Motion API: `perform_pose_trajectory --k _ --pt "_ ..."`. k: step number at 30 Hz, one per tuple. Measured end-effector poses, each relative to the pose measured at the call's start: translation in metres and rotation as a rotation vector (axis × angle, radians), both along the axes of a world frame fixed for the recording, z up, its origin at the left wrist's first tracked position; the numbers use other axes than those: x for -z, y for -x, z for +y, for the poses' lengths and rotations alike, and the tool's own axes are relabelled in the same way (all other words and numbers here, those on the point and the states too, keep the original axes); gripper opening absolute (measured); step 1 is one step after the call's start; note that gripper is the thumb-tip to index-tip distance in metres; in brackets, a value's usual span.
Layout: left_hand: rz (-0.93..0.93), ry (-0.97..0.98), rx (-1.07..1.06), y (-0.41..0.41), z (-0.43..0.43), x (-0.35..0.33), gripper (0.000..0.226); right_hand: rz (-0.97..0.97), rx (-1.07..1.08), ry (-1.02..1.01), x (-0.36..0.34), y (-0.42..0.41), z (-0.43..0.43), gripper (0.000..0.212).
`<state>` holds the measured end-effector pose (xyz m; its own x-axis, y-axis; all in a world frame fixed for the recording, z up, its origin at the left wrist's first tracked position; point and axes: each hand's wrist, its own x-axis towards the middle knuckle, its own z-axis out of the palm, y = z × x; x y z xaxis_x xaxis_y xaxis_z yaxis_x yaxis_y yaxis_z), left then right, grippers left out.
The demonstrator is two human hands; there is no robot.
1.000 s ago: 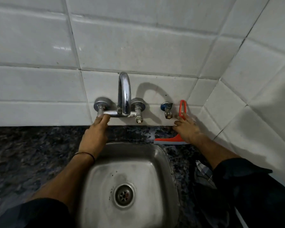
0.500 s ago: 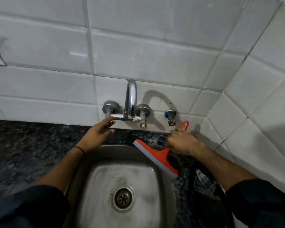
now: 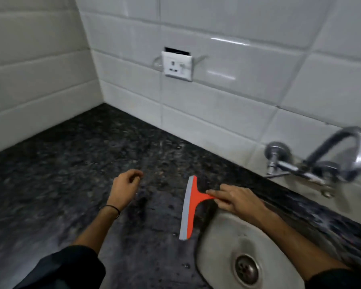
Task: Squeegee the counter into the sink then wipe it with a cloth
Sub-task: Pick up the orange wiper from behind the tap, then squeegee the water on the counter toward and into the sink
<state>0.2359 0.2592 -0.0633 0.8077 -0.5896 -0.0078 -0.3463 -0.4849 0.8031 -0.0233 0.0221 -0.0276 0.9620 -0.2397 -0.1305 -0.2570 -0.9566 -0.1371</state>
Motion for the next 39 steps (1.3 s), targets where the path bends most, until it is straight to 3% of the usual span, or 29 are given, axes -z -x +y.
perform_pose_trajectory --k 7,12,18,23,31,39 --pt "-0.171 -0.358 -0.206 -0.134 0.081 0.028 0.028 -0.055 -0.033 0.076 -0.004 -0.216 0.041 0.043" --pt "-0.174 -0.591 -0.219 -0.223 0.098 0.049 0.066 -0.025 0.008 0.08 0.004 -0.381 0.066 0.043" --pt "-0.045 -0.729 -0.201 -0.306 0.116 0.07 0.099 0.025 -0.003 0.022 0.017 -0.553 0.096 0.061" --pt "0.051 -0.657 -0.162 -0.317 0.126 0.085 0.102 0.005 -0.107 0.131 0.023 -0.662 0.112 0.057" --pt "0.039 -0.701 -0.18 -0.323 0.119 0.089 0.101 0.114 -0.209 0.182 0.045 -0.751 0.116 0.054" --pt "0.062 -0.697 -0.184 -0.327 0.117 0.082 0.101 0.196 -0.131 0.15 0.038 -0.685 0.095 0.049"
